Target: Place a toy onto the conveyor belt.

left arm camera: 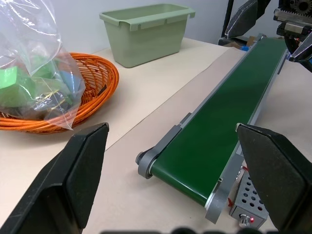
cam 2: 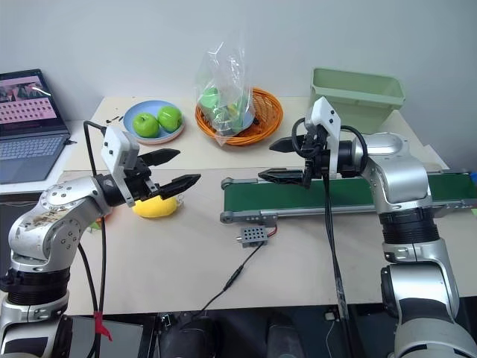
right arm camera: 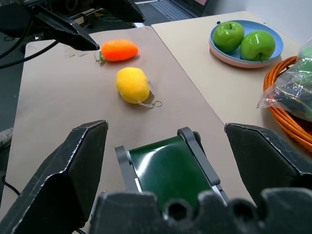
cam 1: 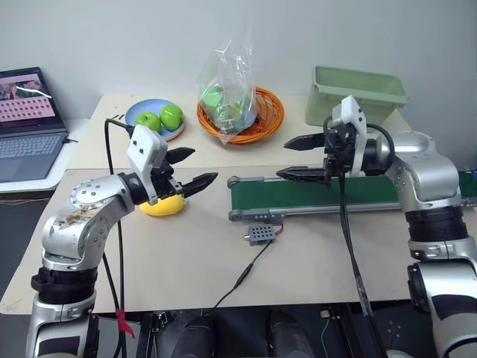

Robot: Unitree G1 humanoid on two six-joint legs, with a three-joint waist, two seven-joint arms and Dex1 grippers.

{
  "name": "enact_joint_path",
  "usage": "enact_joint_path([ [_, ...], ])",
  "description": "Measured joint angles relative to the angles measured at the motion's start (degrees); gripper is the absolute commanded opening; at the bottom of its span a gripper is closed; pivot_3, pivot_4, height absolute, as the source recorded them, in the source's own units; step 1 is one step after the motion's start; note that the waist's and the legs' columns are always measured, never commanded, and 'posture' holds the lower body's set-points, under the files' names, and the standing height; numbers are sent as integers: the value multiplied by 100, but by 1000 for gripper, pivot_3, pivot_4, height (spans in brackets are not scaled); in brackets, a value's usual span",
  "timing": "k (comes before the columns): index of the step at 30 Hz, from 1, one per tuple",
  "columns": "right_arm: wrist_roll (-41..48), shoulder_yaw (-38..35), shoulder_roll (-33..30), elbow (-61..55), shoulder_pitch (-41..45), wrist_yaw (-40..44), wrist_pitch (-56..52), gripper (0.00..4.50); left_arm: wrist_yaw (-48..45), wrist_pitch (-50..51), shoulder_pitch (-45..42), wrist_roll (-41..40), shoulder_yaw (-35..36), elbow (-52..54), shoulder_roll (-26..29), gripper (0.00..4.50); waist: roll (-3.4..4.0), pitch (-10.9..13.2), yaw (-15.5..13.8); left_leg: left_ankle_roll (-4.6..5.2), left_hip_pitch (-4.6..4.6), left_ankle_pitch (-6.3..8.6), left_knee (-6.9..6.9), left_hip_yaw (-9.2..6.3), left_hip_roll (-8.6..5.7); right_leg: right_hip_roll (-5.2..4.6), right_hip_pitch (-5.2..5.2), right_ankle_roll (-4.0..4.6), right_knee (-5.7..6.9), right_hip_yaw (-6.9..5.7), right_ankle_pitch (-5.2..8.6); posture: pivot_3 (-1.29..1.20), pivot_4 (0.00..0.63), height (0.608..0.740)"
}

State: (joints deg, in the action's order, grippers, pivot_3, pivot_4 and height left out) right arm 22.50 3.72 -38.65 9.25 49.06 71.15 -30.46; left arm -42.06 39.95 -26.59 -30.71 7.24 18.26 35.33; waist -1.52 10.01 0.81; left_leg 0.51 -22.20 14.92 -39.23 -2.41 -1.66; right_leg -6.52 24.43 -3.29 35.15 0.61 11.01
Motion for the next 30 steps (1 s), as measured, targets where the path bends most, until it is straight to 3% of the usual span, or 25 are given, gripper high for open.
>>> enact_joint_path([
  [3, -1, 9, 14, 1, 1, -7, 10, 4500, 53, 48, 55, -80, 99, -7, 8, 4458, 0, 0, 11, 0, 2, 0, 1, 1, 0, 0, 0, 0, 0, 1, 0, 0, 150, 740],
  [7, -85, 38, 29, 61, 0, -16, 17, 4500, 823, 666, 350, -773, 1487, -241, -193, 4458, 0, 0, 62, 0, -1, 0, 2, 1, 11, 8, 12, 0, 7, 3, 0, 0, 150, 740],
  [10, -98, 54, 63, 85, 1, 5, 47, 4500, 1424, 866, 783, -782, 2033, -298, -307, 4458, 1, 0, 59, -1, 5, 0, 6, 4, 9, 7, 8, 0, 5, 7, 0, 0, 150, 740],
  [15, -170, 210, 187, 292, 15, 41, 197, 4500, 2130, 823, 1357, -784, 2725, -915, -786, 4458, 1, -1, 9, -4, 5, 0, 7, 3, 10, 6, 9, 5, 3, 5, -3, 0, 150, 740],
  [22, -206, 274, 264, 435, 152, 138, 274, 4500, 3151, 485, 1445, -1259, 3957, -1479, -1585, 4458, -1, -1, -14, -14, -2, 4, 8, -1, 9, 2, 11, 8, -5, 1, -5, 0, 150, 740],
  [30, -240, 280, 351, 598, 198, 138, 398, 4500, 3417, 200, 1605, -1801, 4333, -1744, -1771, 4458, -3, -2, -8, -17, 2, 4, 8, 0, 10, 5, 10, 11, -2, 1, -7, 0, 150, 740],
])
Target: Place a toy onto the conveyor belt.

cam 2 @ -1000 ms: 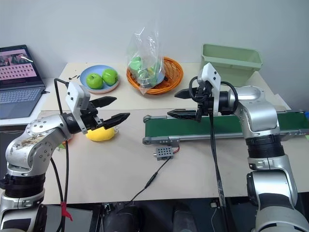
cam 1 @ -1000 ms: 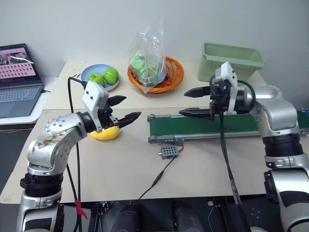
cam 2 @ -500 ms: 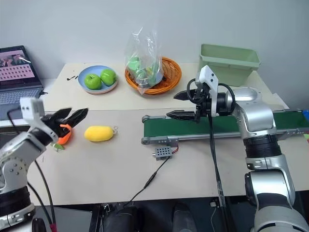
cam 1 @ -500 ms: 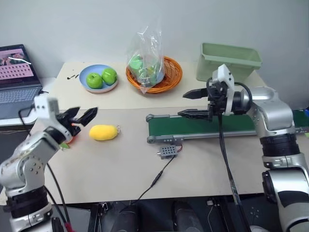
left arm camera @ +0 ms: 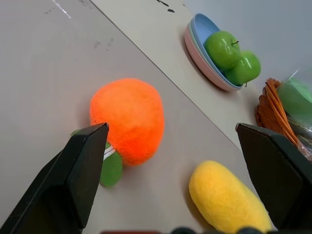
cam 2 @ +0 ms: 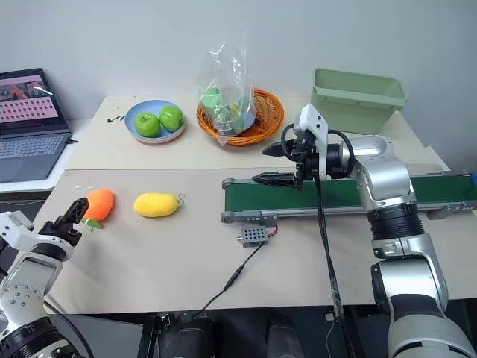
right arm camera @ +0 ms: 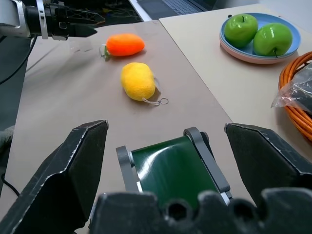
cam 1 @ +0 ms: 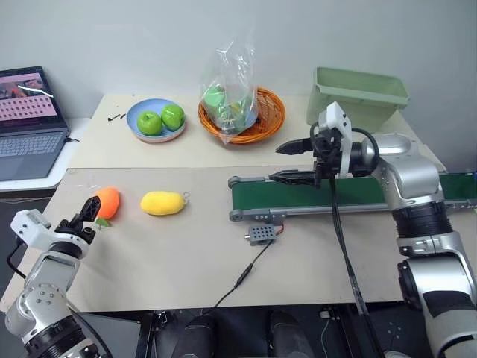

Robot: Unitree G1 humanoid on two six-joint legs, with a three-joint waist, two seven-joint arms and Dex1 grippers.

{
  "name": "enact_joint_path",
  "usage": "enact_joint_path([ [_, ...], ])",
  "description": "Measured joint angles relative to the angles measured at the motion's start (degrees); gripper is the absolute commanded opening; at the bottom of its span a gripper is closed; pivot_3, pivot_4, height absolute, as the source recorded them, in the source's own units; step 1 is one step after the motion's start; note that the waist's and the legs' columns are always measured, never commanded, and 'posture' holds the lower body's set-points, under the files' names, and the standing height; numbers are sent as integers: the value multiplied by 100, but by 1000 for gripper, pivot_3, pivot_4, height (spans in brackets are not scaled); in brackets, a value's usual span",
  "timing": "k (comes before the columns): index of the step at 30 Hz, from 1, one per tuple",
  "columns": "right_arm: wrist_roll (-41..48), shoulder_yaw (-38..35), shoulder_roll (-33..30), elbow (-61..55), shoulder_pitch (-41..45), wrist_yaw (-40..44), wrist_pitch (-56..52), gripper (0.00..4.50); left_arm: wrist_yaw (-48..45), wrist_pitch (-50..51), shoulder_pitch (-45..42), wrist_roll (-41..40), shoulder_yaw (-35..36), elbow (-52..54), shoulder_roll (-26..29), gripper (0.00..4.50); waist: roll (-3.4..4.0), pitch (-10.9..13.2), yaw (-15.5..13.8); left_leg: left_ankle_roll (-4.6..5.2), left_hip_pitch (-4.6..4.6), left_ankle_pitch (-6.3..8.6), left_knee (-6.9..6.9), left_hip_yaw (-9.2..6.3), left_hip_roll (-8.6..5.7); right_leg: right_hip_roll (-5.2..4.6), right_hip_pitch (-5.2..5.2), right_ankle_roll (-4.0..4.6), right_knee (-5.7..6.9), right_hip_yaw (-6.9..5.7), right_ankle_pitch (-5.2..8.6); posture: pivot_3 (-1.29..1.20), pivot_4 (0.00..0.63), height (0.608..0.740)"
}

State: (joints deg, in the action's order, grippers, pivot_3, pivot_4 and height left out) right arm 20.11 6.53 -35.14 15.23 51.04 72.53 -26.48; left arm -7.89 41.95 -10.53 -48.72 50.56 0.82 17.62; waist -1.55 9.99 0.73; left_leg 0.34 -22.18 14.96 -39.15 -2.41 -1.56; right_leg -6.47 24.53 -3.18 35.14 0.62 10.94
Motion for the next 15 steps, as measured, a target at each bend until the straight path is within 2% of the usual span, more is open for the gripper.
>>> enact_joint_path([
  [8, -97, 1, -2, 59, 46, 8, 49, 4500, 47, -480, -201, -174, 245, -1175, 316, 4458, 0, 0, 4, -1, 2, 0, 2, 1, 0, 2, 0, 0, 1, -2, 0, 0, 150, 740],
  [15, -87, -22, -73, 48, 111, -5, 46, 4500, -346, -882, -696, 33, -143, -2464, 597, 4458, -1, -1, -8, 0, -1, 0, 2, 1, -4, 0, -1, 0, -2, -4, 0, 0, 150, 740],
])
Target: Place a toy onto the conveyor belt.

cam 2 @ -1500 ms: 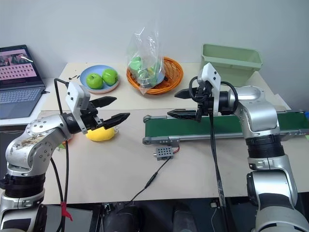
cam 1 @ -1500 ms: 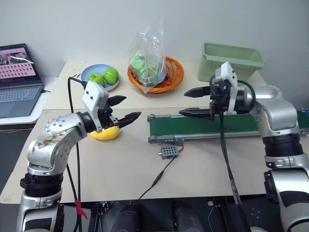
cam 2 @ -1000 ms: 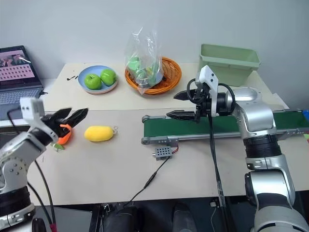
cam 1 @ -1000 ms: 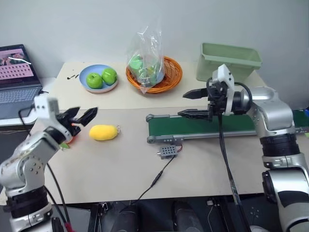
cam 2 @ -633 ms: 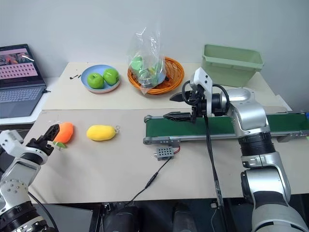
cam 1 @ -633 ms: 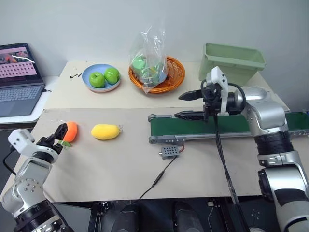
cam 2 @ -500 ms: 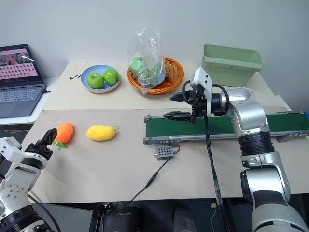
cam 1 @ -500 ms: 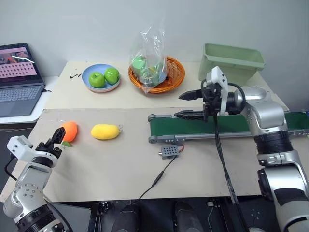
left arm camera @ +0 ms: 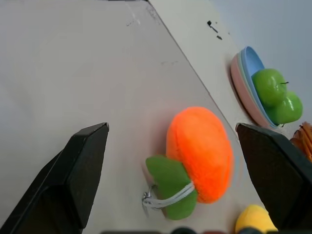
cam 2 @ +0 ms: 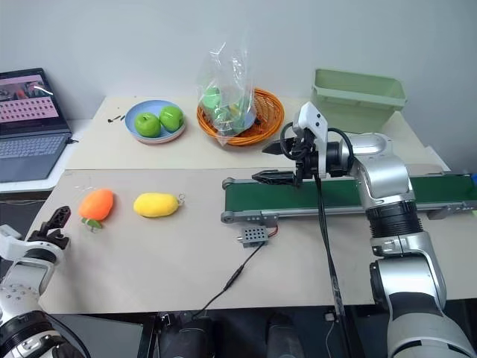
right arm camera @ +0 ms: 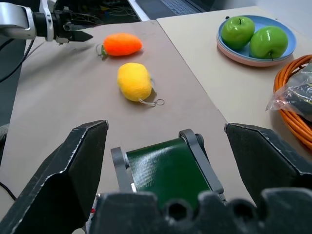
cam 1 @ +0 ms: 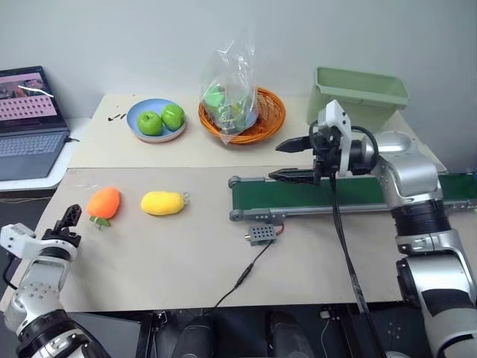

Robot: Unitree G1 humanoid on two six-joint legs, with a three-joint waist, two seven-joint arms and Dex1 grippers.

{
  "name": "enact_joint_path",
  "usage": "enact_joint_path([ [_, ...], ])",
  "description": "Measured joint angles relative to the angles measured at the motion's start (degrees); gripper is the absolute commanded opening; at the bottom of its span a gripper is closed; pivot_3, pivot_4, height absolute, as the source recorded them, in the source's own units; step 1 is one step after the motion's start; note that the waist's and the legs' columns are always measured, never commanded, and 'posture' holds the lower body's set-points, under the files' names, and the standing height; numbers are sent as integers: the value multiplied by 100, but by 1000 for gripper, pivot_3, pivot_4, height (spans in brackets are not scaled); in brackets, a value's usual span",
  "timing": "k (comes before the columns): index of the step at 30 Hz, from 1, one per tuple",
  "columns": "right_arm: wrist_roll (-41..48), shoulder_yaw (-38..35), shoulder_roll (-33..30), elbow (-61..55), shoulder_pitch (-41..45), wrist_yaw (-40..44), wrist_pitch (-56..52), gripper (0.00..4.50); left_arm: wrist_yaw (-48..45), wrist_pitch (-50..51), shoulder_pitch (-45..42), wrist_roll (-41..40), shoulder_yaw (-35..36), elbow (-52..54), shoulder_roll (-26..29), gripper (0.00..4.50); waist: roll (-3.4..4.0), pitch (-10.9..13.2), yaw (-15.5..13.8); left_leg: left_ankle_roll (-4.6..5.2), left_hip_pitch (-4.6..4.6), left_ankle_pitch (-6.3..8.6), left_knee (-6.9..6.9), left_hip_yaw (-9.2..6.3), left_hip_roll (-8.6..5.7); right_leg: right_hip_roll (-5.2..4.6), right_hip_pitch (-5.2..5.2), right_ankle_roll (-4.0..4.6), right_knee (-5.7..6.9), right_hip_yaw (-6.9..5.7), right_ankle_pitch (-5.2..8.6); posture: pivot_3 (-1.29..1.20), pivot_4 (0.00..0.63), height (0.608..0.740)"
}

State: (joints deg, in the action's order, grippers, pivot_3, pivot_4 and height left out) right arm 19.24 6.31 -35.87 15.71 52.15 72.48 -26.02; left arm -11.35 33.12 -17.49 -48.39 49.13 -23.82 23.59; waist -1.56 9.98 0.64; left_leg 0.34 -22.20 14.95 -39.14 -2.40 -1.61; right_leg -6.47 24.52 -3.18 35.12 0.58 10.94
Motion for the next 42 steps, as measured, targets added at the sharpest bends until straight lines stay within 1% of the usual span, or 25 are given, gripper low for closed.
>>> enact_joint_path([
  [6, -5, 0, -70, -10, 2, -10, -1, 4500, -357, -112, -370, 235, -534, -544, 21, 4458, -1, -1, 25, 0, 1, 0, 0, 1, 1, 0, 0, 0, 1, 2, 0, 0, 150, 740],
  [11, -92, -16, -229, 2, 4, -41, 0, 4500, -431, -221, -494, 235, -537, -751, 22, 4458, -1, -1, 40, 0, 1, 0, 5, 2, 2, 0, 4, 0, 1, 4, 0, 0, 150, 740],
  [12, -96, -17, -236, 1, 4, -40, 0, 4500, -437, -223, -494, 223, -526, -761, 22, 3933, -1, -1, 40, 0, 1, 0, 5, 2, 2, 0, 4, 0, 2, 4, 0, 0, 150, 740],
  [13, -98, -16, -240, 1, 4, -36, 0, 4500, -436, -229, -496, 187, -490, -806, 21, 3789, -1, -1, 39, 0, 1, 0, 5, 2, 3, 0, 4, 0, 2, 4, 0, 0, 150, 740],
  [17, -114, -16, -273, 0, 4, -42, 0, 4500, -439, -235, -495, -26, -261, -883, 12, 2336, -1, -1, 33, 0, 0, 0, 5, 1, 3, -1, 5, 0, 1, 4, 0, 0, 150, 740],
  [18, -117, -16, -273, 0, 4, -47, 0, 4500, -443, -237, -495, -86, -216, -883, 12, 2033, -1, -1, 31, 0, 0, 0, 5, 2, 3, -1, 5, -1, 1, 4, 0, 0, 150, 740],
  [19, -118, -16, -273, 0, 4, -50, 0, 4500, -445, -238, -495, -134, -174, -883, 12, 1528, -1, -1, 28, 0, 0, 0, 5, 2, 3, -1, 5, 0, 1, 3, 0, 0, 150, 740],
  [21, -118, -16, -273, 0, 4, -52, 0, 4500, -454, -238, -488, -176, -127, -880, 12, 917, -1, -1, 25, 0, 0, 0, 5, 2, 2, -1, 5, -1, 1, 4, 0, 0, 150, 740],
  [26, -128, -15, -272, 1, 4, -54, 0, 4500, -575, -323, -335, -232, -203, -639, -21, 917, -1, -1, 27, 0, -1, 0, 6, 2, 3, -1, 5, 0, 0, 3, 0, 0, 150, 740],
  [28, -156, -14, -269, 1, 4, -54, 1, 4500, -601, -325, -282, -258, -244, -351, -102, 917, -1, -1, 20, -1, -1, 0, 6, 1, 4, -1, 6, 0, 0, 3, 0, 0, 150, 740],
  [31, -210, -9, -252, 1, 4, -53, 2, 4500, -613, -500, -244, -163, -494, 449, -173, 917, -2, -1, 4, -3, -4, -1, 6, 0, 5, -1, 6, 0, -1, 2, -1, 0, 150, 740],
  [33, -218, -7, -232, 1, 6, -50, 2, 4500, -658, -792, -179, 294, -936, 944, -47, 917, -2, -1, 2, -3, -3, -1, 7, 1, 2, -2, 5, 0, -2, 4, -1, 0, 150, 740],
  [36, -227, -1, -217, 14, 34, -21, 2, 4500, -822, -1580, 180, 1822, -2208, 1339, 525, 917, 0, -2, 8, -3, 4, -1, 20, 16, -2, -2, 5, 1, -4, 13, -1, 0, 150, 740],
  [37, -237, 3, -218, 31, 71, 0, 5, 4500, -884, -2090, 358, 2570, -2770, 1368, 721, 917, 1, -2, 9, -2, 6, -1, 24, 29, -2, -1, 6, 1, -6, 16, -1, 0, 150, 740],
  [38, -239, 3, -219, 40, 86, 3, 6, 4500, -901, -2240, 408, 2790, -2917, 1370, 756, 917, 0, -1, 14, -2, 4, -1, 23, 32, 0, 0, 9, 1, -7, 16, -1, 0, 150, 740],
  [39, -249, 3, -220, 58, 141, 11, 19, 4500, -703, -3044, 624, 3853, -3508, 1349, 1062, 917, 0, -1, 23, -2, 0, -1, 24, 32, 6, 1, 20, 4, -6, 18, -3, 0, 150, 740],
  [40, -251, 2, -228, 58, 146, 14, 24, 4500, -645, -3252, 683, 4129, -3648, 1347, 1177, 917, -3, -1, 34, -3, -8, -1, 24, 33, 11, 5, 32, 9, -5, 19, -6, 0, 150, 740],
  [41, -262, 1, -239, 65, 148, 14, 30, 4500, -417, -3725, 762, 4750, -3847, 1289, 1416, 917, -3, -1, 36, -6, -13, -4, 33, 41, 14, 6, 49, 13, -1, 26, -8, 0, 150, 740],
  [42, -273, 1, -240, 67, 147, 15, 32, 4500, -118, -4298, 878, 5496, -4112, 1235, 1806, 917, -3, -1, 39, -8, -20, -4, 34, 47, 21, 10, 60, 14, 0, 26, -9, 0, 150, 740],
])
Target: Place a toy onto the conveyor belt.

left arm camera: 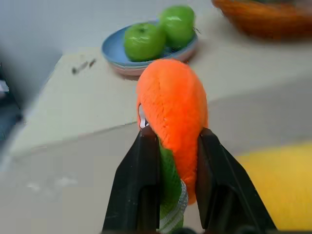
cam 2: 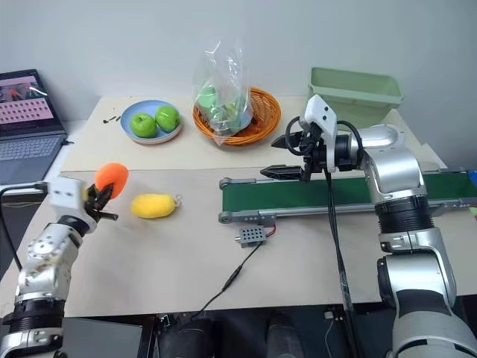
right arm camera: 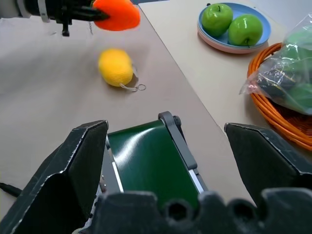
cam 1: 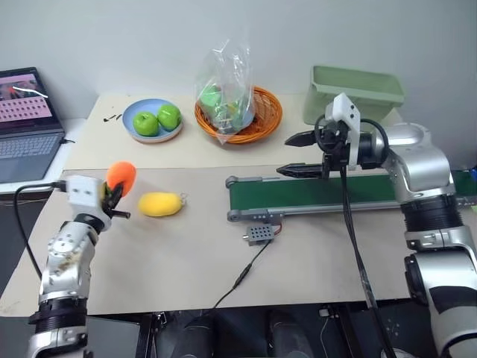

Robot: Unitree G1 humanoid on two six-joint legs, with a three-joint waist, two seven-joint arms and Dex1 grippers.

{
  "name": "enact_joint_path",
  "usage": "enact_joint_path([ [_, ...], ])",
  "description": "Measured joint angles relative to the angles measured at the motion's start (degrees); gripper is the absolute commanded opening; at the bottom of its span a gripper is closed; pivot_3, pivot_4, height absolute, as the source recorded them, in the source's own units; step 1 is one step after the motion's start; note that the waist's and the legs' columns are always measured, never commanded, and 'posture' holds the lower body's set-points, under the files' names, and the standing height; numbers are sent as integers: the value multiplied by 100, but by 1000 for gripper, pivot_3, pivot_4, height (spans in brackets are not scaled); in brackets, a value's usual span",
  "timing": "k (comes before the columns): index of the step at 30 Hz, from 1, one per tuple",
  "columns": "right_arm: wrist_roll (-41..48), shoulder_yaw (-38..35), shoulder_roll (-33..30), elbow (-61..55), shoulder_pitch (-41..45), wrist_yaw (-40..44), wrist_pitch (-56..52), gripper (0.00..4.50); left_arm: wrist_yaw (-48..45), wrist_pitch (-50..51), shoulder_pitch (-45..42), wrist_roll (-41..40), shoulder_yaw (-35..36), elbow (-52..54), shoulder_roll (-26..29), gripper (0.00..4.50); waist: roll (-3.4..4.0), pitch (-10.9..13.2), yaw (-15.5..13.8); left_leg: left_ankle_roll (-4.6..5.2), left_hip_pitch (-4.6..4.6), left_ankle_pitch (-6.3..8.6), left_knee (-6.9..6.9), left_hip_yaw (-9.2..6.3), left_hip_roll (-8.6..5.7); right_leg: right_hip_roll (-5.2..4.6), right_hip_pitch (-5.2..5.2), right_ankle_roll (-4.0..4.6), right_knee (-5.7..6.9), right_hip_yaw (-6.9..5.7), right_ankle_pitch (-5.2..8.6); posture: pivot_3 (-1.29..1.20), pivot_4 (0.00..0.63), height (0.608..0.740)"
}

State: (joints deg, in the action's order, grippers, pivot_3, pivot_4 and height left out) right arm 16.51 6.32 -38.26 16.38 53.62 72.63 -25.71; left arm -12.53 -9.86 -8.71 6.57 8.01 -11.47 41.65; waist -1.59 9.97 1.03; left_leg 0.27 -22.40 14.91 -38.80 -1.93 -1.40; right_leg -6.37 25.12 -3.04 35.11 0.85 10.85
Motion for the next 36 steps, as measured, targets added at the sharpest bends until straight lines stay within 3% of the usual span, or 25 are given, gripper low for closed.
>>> enact_joint_path([
  [1, -4, 0, -20, 1, -5, -2, 0, 4500, 311, -529, 57, 726, -216, -64, 390, 917, 2, 0, -1, -2, -1, -1, 9, 9, 3, 0, 6, 4, 0, 2, -3, 0, 150, 740],
  [4, -3, -1, -30, -14, -26, -12, 0, 4500, 1096, -1486, 37, 2064, -592, -135, 894, 917, 15, 0, -28, -1, 1, -1, 12, 20, 5, -6, 5, 4, -4, 5, -3, 0, 150, 740],
  [12, 3, -37, -40, -77, -160, -84, -1, 4500, 3076, -2679, -226, 4272, -1609, -927, 1100, 917, 15, 0, -33, 3, -6, 1, 8, 41, 7, -7, 11, 3, 6, -1, -3, 0, 150, 740],
  [22, 184, -74, -118, -492, -345, -103, -245, 4500, 3437, -3391, -1913, 4738, -2304, -1920, 1022, 917, 13, 0, -31, 6, -29, 1, -9, 54, 2, -5, 13, -1, 34, -16, -4, 0, 150, 740],
  [28, 491, -100, -241, -1009, -491, 38, -577, 4500, 3496, -3518, -2883, 4982, -2936, -2675, 278, 917, 11, 0, -35, 9, -40, 1, -29, 53, -2, -4, 13, -4, 45, -21, -3, 0, 150, 740],
  [36, 516, -122, -242, -1316, -614, -216, -716, 4500, 3645, -3732, -3523, 5186, -3597, -3207, -403, 917, 9, 0, -23, 11, -43, 2, -35, 53, -3, -5, 18, -6, 54, -20, -2, 0, 150, 740],
])
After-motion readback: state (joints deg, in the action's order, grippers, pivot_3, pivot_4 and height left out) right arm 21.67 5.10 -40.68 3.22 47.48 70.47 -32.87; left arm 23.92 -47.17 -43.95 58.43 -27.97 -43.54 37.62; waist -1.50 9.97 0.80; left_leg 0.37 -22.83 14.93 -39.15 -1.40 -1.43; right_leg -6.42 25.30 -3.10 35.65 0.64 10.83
